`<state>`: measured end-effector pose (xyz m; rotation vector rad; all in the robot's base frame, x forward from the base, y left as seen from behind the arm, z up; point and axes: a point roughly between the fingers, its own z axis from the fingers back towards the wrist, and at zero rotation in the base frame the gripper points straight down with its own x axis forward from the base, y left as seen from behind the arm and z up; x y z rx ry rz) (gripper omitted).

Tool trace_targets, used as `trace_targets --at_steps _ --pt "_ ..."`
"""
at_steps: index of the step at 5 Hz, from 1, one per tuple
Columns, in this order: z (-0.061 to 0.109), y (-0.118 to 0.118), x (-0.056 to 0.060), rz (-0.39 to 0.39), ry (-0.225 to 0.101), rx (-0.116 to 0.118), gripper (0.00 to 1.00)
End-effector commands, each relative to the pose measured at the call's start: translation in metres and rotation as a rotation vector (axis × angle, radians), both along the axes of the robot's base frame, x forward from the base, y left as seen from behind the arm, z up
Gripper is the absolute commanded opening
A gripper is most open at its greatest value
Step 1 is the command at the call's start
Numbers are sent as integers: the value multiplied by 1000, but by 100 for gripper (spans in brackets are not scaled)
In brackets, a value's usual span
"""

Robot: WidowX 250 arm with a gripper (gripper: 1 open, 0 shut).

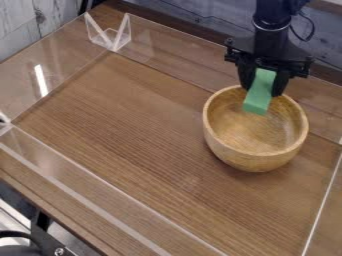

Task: Move green stick from inside the wooden bowl to the table next to it

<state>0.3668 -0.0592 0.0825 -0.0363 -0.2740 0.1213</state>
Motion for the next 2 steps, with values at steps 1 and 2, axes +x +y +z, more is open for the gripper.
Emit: trace_targets --at_steps 1,2 --pt "35 8 10 21 -88 -23 0" --pt "43 26 8 54 -95 -28 0"
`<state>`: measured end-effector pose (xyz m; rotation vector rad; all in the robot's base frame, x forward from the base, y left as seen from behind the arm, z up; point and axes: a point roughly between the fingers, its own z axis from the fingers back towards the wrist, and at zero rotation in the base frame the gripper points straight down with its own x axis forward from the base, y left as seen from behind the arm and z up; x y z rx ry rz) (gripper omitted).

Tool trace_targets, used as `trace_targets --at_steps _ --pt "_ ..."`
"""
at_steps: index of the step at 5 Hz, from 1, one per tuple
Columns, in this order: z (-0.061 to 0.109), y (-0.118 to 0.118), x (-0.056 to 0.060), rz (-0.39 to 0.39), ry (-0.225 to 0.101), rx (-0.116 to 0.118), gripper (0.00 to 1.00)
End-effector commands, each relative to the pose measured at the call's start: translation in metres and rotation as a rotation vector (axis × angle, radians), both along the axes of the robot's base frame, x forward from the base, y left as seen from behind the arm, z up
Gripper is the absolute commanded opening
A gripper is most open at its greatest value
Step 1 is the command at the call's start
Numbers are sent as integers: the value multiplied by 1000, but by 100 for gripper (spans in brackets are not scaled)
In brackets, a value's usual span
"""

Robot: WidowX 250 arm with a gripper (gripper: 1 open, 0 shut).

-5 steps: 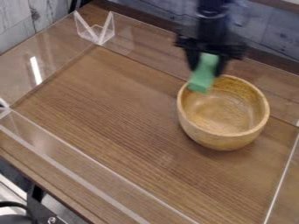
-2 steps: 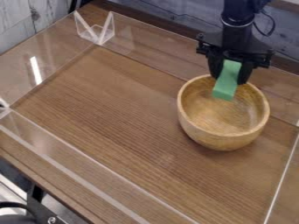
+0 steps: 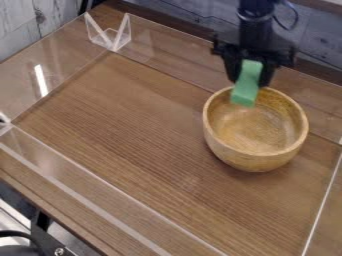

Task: Move green stick from inside the wooden bowl to the table next to it

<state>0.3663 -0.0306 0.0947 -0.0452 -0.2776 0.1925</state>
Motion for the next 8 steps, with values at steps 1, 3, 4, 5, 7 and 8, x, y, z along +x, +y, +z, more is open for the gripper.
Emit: trace_targets --at_steps 1,3,4,5,7,8 --pt "37 36 8 68 -101 3 0" --pt "29 40 6 54 -97 16 0" --pt "23 0 5 4 -92 8 0" --pt "21 45 -1 48 -88 26 0" --pt "13 -8 11 30 -91 17 0" --pt "13 34 8 74 -93 34 0"
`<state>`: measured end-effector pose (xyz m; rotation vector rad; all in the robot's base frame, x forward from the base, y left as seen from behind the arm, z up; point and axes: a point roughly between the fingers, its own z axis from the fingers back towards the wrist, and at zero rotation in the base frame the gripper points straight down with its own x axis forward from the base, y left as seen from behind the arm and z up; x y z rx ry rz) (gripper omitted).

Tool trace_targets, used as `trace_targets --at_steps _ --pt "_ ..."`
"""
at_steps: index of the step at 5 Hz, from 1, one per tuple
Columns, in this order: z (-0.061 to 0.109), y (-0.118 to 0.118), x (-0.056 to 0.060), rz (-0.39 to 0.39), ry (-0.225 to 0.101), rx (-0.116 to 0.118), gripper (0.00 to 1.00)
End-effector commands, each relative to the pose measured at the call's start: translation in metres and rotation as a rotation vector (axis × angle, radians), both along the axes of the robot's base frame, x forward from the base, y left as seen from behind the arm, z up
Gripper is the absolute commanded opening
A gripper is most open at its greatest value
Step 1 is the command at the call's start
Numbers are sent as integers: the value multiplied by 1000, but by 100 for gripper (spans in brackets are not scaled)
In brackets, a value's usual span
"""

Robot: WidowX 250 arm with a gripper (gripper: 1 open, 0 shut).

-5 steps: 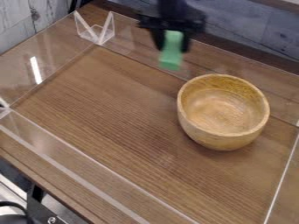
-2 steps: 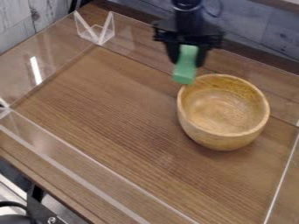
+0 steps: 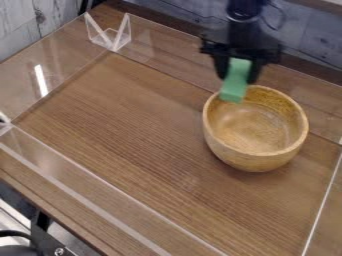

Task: Move green stick from inside the wooden bowl to the table next to it

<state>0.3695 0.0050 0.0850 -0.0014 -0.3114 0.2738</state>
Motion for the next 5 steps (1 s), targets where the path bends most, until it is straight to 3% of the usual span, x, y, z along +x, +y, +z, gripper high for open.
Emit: trace_targets --at_steps 1,3,4,5 --pt "22 41 1 31 -64 15 0" --pt "18 -22 3 -42 -59 -10 0" --pt "17 18 -4 44 -59 0 0" --pt "14 -15 3 33 -58 -15 0"
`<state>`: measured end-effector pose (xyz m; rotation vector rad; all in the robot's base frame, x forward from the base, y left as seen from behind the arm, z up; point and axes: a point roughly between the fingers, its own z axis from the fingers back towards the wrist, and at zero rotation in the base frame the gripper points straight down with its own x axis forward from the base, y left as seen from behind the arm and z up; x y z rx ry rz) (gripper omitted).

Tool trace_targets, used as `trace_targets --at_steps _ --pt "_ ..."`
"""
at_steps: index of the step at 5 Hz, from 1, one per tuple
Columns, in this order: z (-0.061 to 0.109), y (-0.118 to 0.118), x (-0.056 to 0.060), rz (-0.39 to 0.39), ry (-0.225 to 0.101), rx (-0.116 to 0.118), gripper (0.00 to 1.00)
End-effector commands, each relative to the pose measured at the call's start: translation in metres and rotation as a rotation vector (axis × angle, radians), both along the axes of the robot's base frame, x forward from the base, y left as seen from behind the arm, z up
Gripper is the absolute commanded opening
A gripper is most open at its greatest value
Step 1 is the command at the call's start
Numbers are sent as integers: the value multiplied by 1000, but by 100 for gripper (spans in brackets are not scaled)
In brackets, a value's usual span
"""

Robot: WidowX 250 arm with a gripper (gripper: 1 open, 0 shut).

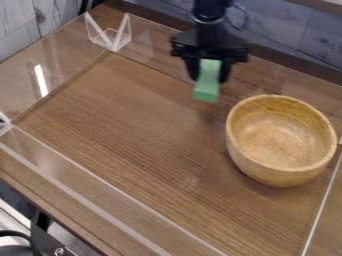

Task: Move green stick from inside the wooden bowl to the table next to it

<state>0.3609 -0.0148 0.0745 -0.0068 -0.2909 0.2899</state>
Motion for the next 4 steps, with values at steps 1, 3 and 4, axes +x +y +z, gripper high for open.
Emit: trace_targets --at_steps 1,3,4 --pt "21 -22 16 39 -71 -22 0" --pt "14 -42 16 174 -63 -41 0" --pt "12 -42 18 193 -59 -43 0"
